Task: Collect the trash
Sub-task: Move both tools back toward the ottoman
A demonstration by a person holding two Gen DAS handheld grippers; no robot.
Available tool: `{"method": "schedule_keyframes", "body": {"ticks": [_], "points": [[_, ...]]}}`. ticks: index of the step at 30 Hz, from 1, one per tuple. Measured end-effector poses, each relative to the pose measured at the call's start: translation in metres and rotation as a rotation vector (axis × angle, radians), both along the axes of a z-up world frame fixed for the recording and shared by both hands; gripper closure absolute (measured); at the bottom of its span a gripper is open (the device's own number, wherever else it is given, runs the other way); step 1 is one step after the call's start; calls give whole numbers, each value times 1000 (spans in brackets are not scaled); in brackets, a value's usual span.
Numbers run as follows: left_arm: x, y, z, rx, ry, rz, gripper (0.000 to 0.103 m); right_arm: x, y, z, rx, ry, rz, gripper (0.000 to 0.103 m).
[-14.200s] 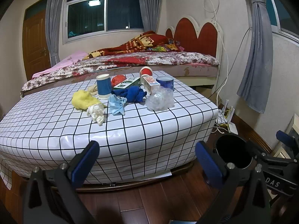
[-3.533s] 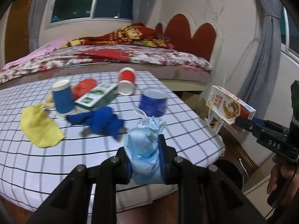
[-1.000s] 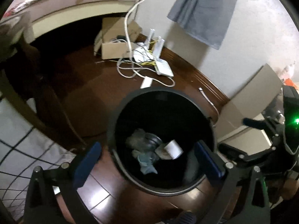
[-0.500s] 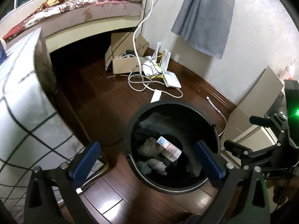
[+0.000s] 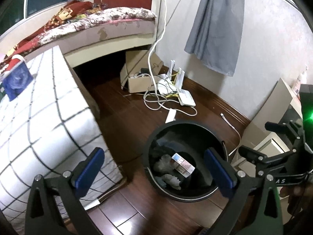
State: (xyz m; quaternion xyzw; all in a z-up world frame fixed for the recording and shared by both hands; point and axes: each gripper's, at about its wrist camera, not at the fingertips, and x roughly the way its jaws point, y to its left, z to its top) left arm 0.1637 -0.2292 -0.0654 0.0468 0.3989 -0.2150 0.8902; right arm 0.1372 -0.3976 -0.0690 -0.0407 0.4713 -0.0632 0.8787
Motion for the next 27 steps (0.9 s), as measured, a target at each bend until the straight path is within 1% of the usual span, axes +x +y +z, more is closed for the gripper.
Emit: {"method": "schedule_keyframes", "body": {"ticks": [4,13,21,27], "points": [[-2,11,11,2,-28,23,1,2,9,10,9,-26,18,1],[3,41,26,10,-59,98,1,18,37,30,31,-73,67,1],[6,76,38,9,-89,158,1,35,81,44,41,-105,143,1],[6,112,44,9,-105,232,1,46,116,49,48,-113,213,1]]}}
